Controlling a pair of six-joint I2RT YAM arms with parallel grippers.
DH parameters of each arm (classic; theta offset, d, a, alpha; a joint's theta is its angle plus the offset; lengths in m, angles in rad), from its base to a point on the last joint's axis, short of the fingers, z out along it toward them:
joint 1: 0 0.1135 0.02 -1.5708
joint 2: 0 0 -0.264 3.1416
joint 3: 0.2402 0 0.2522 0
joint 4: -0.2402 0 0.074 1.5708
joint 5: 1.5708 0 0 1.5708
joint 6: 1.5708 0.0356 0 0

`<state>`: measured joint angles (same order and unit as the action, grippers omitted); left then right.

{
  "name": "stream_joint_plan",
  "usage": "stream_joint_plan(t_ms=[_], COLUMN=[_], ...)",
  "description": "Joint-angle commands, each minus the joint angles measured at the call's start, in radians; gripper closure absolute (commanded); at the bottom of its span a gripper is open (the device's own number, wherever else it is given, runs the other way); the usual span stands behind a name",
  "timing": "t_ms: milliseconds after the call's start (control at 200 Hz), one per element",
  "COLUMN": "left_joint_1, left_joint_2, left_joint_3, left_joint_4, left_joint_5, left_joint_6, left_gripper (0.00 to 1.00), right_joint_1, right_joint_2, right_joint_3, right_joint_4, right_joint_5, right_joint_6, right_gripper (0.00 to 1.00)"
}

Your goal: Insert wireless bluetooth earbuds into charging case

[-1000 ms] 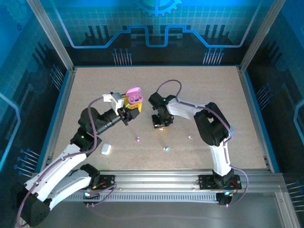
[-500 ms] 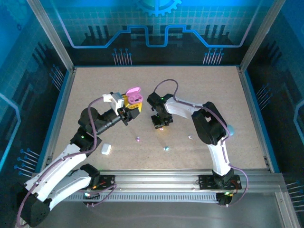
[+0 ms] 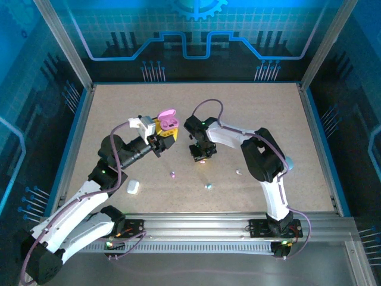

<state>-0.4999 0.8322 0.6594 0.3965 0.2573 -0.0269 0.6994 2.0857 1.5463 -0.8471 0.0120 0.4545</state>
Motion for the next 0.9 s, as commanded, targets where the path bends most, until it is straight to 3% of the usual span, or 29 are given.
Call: stream_joint_plan(t_ms=[0, 115, 285, 510, 685, 896], left_joint_1=[0.003, 0.003, 0.002, 0.003, 0.003, 0.002], left_joint_2=[0.009, 0.036, 0.083, 0.148, 0.196, 0.235], left_joint_3=[0.015, 0.016, 0.005, -0.003, -0.014, -0.036], left_joint_4=[0.02, 0.025, 0.064, 0.114, 0.157, 0.202], left_joint_5=[-0.026, -0.026, -0.024, -0.015, -0.006, 0.02], left_joint_6=[-0.008, -0.016, -0.04, -0.05, -0.047, -0.01], left_gripper=[0.56, 0.55, 0.56, 0.56, 0.55, 0.56], right_joint_1=[-0.04, -0.127, -0.31, -0.429, -0.455, -0.455], right_joint_2=[-0.129, -0.256, -0.427, -0.481, -0.486, -0.514], right_joint_3=[-0.042, -0.144, -0.344, -0.368, -0.413, -0.404], right_joint_4=[0.033, 0.158, 0.5, 0.707, 0.96, 0.986], right_joint_5=[-0.105, -0.314, -0.718, -1.076, -1.172, -1.169], right_joint_6=[0.014, 0.061, 0.238, 0.401, 0.625, 0.679], right_gripper=[0.8, 0.8, 0.8, 0.8, 0.79, 0.79])
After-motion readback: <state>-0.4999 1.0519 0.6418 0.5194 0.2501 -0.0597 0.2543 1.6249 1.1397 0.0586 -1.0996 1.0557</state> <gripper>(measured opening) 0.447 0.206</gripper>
